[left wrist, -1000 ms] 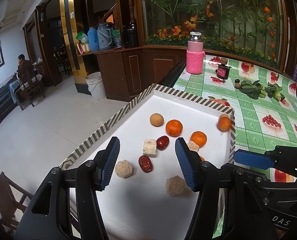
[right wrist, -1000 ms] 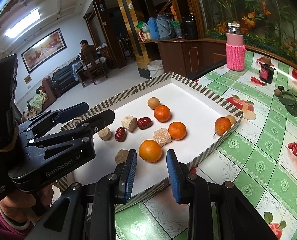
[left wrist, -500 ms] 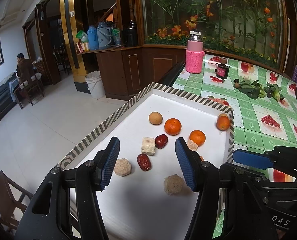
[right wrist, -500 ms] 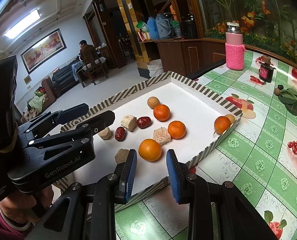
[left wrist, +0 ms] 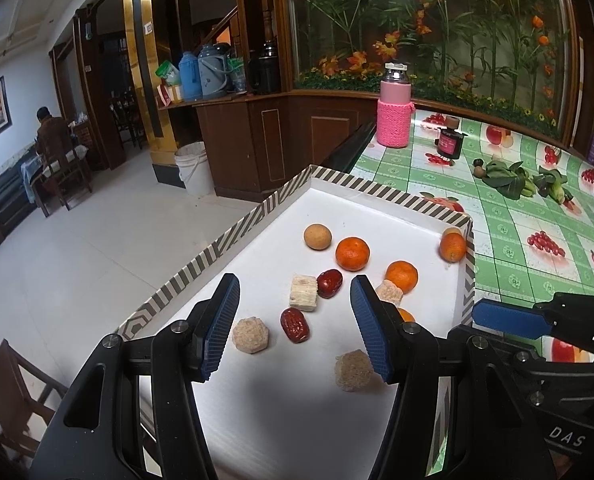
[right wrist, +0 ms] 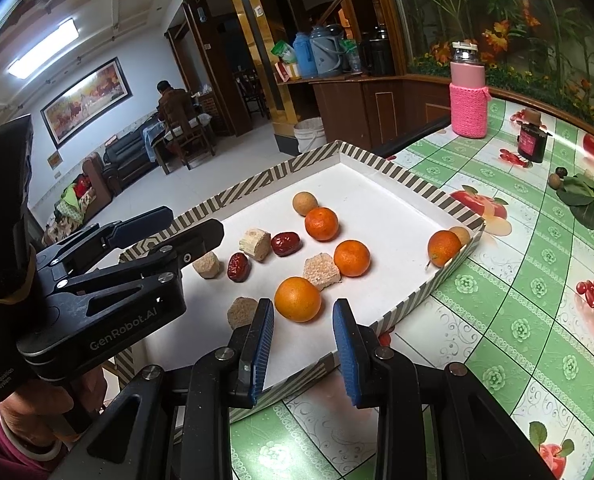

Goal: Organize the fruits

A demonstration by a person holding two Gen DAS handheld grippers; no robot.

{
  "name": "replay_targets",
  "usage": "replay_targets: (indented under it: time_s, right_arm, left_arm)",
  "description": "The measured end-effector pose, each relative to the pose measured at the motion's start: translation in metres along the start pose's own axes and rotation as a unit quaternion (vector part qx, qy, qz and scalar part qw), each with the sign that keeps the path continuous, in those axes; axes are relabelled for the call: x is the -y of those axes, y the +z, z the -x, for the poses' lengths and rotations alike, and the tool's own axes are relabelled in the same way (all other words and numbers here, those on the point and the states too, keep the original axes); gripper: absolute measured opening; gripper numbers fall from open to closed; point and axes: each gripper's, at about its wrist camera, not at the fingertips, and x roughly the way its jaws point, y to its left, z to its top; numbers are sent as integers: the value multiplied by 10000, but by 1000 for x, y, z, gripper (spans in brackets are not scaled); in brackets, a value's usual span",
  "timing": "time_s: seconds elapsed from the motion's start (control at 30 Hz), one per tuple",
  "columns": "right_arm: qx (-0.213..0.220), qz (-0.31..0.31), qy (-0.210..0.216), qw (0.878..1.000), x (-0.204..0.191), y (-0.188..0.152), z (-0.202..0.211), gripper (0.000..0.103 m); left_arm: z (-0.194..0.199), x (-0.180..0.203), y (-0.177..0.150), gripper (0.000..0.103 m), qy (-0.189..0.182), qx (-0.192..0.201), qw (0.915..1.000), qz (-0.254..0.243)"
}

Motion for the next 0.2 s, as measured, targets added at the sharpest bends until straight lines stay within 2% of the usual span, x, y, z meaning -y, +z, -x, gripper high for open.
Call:
replay_targets:
  time_s: [0.2]
  right_arm:
    - [94,-130,-90,9998,12,-1,10,29]
  left_arm:
    - [7,9,2,58,-125,-10,9999,-54]
